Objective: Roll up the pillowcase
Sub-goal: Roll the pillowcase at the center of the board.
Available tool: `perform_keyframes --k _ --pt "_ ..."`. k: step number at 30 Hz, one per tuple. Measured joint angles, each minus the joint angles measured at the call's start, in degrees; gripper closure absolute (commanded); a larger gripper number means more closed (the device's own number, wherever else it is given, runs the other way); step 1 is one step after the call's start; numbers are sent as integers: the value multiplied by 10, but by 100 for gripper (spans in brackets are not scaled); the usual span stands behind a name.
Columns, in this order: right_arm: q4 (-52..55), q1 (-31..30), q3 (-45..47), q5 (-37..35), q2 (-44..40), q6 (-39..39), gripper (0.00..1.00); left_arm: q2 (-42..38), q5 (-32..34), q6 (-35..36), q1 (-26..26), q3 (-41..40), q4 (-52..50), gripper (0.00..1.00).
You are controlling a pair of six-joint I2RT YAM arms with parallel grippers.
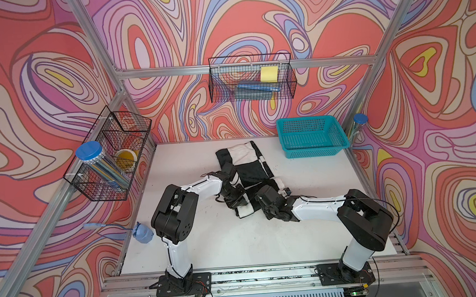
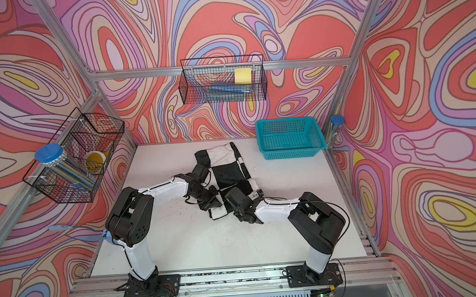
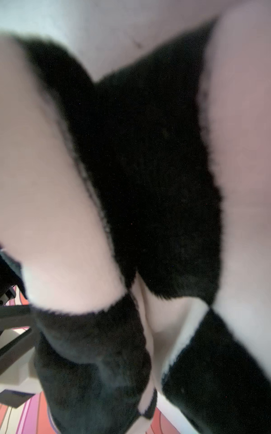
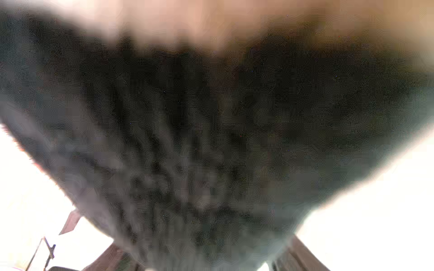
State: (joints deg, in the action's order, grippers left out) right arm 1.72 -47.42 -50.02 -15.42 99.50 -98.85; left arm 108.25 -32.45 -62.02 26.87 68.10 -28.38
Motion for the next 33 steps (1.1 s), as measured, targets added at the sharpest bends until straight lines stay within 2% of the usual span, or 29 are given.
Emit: perform_keyframes --k 2,4,8,11,13,14,20,23,29,33 --pt "-9 4 -10 0 16 3 52 0 -5 -3 0 -1 3 100" --pt "-13 8 -17 2 30 2 60 0 -11 -6 0 -2 7 100" --pt "7 14 -19 19 30 1 66 -2 -19 -5 0 -2 7 98" --pt "53 25 -19 51 7 0 67 -12 -21 5 1 -2 1 70" --pt "104 31 -18 76 -24 4 68 -25 -21 16 1 2 -12 59" --pt "139 35 -17 90 -46 8 68 -35 -20 23 2 8 -21 57" --pt "339 54 -17 162 -176 42 66 -84 -9 67 8 37 -38 59" --pt "424 56 -17 200 -203 59 64 -85 -2 85 31 50 -41 59" --pt "508 95 -59 255 -157 110 62 -71 -6 99 93 54 -47 61" --pt "524 124 -141 268 -101 153 62 -45 6 111 90 59 -60 63"
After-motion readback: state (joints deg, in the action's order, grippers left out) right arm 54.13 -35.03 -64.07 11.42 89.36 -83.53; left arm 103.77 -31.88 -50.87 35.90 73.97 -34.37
